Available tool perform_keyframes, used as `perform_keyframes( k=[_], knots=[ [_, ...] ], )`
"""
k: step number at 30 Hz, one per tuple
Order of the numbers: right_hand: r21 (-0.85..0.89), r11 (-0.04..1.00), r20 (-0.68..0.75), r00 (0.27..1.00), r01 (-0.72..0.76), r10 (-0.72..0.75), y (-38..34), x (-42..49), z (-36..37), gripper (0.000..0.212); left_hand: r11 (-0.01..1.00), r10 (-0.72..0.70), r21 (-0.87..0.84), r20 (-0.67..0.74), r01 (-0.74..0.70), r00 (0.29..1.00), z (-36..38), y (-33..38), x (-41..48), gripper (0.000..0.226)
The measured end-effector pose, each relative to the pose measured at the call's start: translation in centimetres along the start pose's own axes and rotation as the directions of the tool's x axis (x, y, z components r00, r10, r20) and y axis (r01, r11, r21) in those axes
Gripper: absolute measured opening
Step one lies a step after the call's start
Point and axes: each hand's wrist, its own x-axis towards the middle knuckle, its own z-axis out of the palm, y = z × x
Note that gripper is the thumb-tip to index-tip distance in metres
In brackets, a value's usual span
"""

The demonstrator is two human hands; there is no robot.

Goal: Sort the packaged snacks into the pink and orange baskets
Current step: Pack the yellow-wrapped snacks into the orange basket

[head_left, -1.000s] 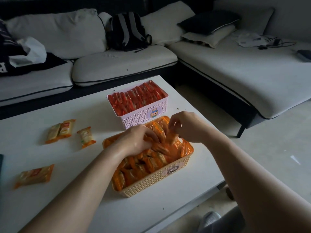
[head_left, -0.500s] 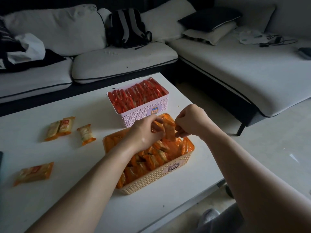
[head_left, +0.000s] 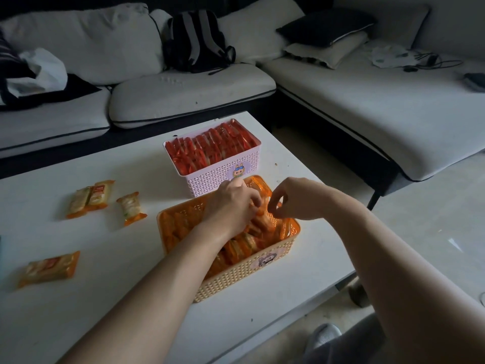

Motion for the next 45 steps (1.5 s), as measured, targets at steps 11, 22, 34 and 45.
perform_keyframes(
  k=[11,22,34,45],
  knots=[
    [-0.15,0.976,-0.024,0.986,0.159,-0.165,0.4,-0.8,0.8,0.023,0.984,-0.06,-0.173,-0.042,0.051,0.997,-0.6,-1.3,-1.2,0.014],
    [0.025,0.983,-0.129,0.976,0.182,-0.177,0.7,-0.7,0.1,0.022,0.95,-0.092,-0.302,-0.033,0.078,0.995,-1.8,-2.2,-2.6,0.007],
    [-0.185,0.97,0.046,0.987,0.159,-0.153,-3.6,-2.0,1.3,0.024,0.993,0.022,-0.121,0.127,-0.006,0.992,-1.5,-1.6,-5.3,0.021],
    [0.085,0.913,-0.182,0.907,0.398,-0.379,-19.8,0.2,5.7,0.024,0.906,-0.382,-0.241,-0.109,0.348,0.918,-9.8,-12.1,-15.3,0.008]
  ],
)
